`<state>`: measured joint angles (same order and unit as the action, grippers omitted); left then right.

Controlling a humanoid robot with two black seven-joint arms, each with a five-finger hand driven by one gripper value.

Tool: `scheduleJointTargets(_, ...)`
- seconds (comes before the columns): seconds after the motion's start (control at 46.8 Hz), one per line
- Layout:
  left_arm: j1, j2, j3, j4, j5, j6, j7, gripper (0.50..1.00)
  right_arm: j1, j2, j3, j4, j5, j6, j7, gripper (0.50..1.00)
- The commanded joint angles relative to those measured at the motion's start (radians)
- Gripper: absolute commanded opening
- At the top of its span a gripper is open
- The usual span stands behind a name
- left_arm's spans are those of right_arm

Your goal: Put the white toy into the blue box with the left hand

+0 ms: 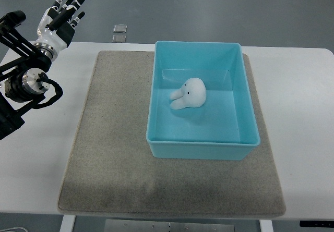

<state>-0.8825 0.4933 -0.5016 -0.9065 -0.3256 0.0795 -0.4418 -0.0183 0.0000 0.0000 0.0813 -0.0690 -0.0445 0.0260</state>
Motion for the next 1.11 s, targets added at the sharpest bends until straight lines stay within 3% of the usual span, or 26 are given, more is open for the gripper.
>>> scheduleJointTargets(0.0, 0.000, -0.001, -0.006, 0.021, -0.065, -0.004, 0.002, 0.994, 0.000, 0.000, 0.000, 0.000, 0.000, 0.000, 0.000, 0.936)
scheduleJointTargets(0.171, 0.010, -0.007, -0.015, 0.044, -0.179, -0.012, 0.002, 0.994, 0.000, 0.000, 0.000, 0.000, 0.000, 0.000, 0.000, 0.936)
scheduleJointTargets(1.089, 0.096, -0.078, -0.089, 0.038, -0.178, -0.093, 0.005, 0.994, 0.000, 0.000, 0.000, 0.000, 0.000, 0.000, 0.000, 0.936)
